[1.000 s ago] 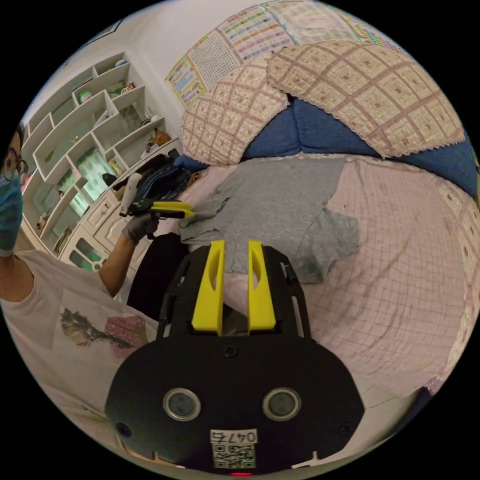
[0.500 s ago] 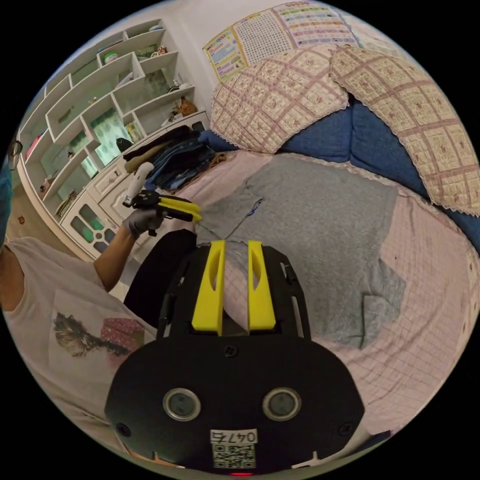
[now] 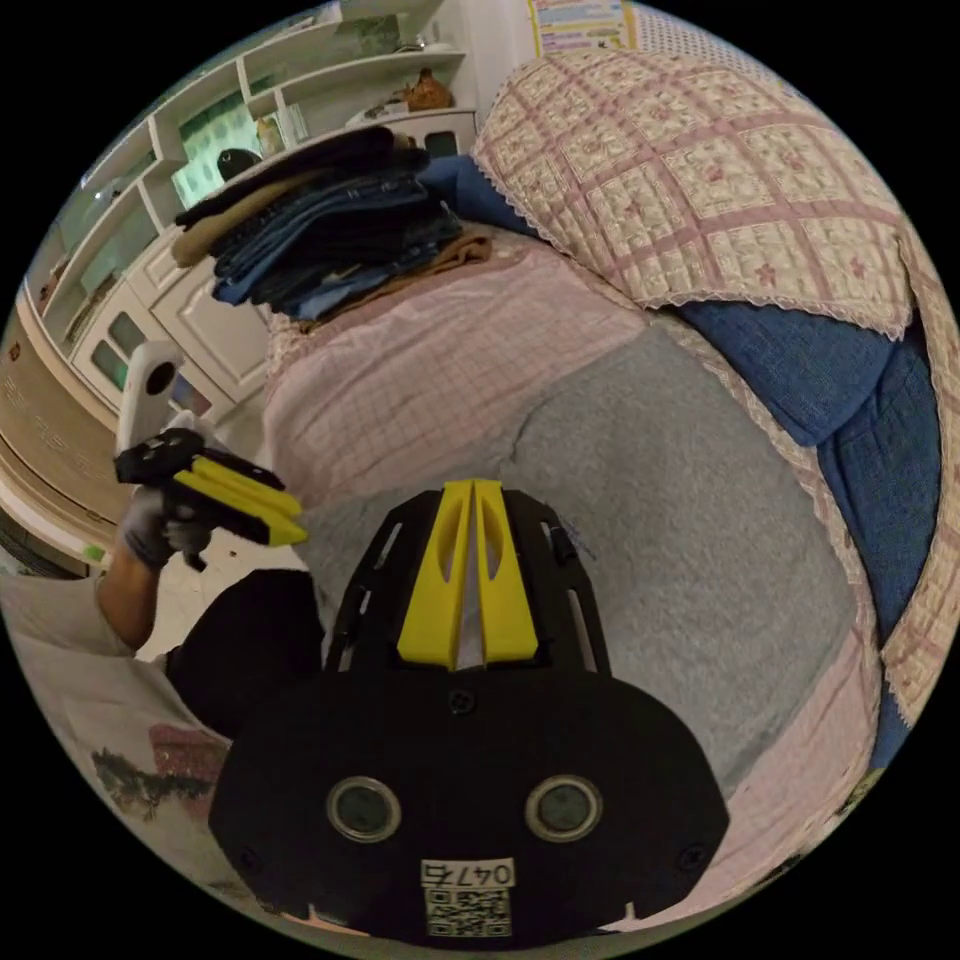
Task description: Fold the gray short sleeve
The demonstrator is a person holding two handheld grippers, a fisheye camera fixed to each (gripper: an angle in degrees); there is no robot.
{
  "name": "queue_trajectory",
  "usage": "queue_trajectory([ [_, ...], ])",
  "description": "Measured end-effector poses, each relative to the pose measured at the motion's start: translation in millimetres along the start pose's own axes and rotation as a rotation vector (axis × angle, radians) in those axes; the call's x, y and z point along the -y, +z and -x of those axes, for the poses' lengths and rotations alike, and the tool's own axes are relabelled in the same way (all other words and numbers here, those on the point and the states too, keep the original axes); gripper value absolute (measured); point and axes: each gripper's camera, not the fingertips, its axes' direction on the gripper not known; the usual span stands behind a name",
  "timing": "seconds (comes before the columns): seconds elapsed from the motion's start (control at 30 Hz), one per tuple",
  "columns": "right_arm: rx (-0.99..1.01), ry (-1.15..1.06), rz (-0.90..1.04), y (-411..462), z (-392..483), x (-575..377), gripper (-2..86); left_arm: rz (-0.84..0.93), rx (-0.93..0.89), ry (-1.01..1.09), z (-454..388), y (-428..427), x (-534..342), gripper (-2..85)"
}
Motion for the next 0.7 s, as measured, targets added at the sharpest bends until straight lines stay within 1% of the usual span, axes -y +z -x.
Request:
queue_trajectory([
  [0.17, -0.087, -0.023, 0.13, 54, 14, 27, -1.1, 0.035, 0.016, -0.046, 22, -4, 2, 1.8],
  [0.23, -0.097, -0.024, 0.111, 47, 16, 24, -1.0, 0.037, 0.023, -0.04, 23, -10, 2, 3.3],
  [0.3, -0.112, 0.006, 0.052, 23, 15, 14, -1.0, 0.029, 0.045, -0.028, 18, -26, 1, 4.7],
  [0.37, -0.131, 0.053, -0.143, -39, 16, -25, -0.4, 0.018, 0.095, -0.013, 10, -42, 0, 5.1],
  [0.4, -0.135, 0.07, -0.193, -56, 16, -40, -0.2, 0.01, 0.139, 0.001, 1, -53, 0, 5.3],
  [0.43, -0.156, 0.112, -0.281, -89, 17, -74, 0.3, 0.003, 0.161, 0.011, -5, -59, -1, 5.4],
  [0.5, -0.233, 0.195, -0.37, -130, 14, -132, 0.8, -0.057, 0.277, 0.071, -36, -88, 0, 5.9],
  [0.53, -0.311, 0.258, -0.408, -154, 9, -174, 1.0, -0.079, 0.315, 0.089, -46, -96, 0, 5.9],
  [0.57, -0.401, 0.318, -0.419, -174, 2, -214, 1.3, -0.12, 0.386, 0.129, -69, -110, 2, 5.9],
  [0.6, -0.445, 0.344, -0.407, -182, -3, -233, 1.5, -0.151, 0.439, 0.172, -93, -121, 6, 5.9],
  [0.63, -0.511, 0.397, -0.345, -194, -16, -266, 2.0, -0.161, 0.454, 0.194, -105, -125, 9, 5.8],
  [0.67, -0.547, 0.448, -0.264, -200, -30, -293, 3.1, -0.177, 0.465, 0.239, -128, -130, 17, 5.7],
  [0.7, -0.551, 0.468, -0.224, -202, -36, -305, 3.7, -0.19, 0.456, 0.281, -151, -131, 25, 5.5],
])
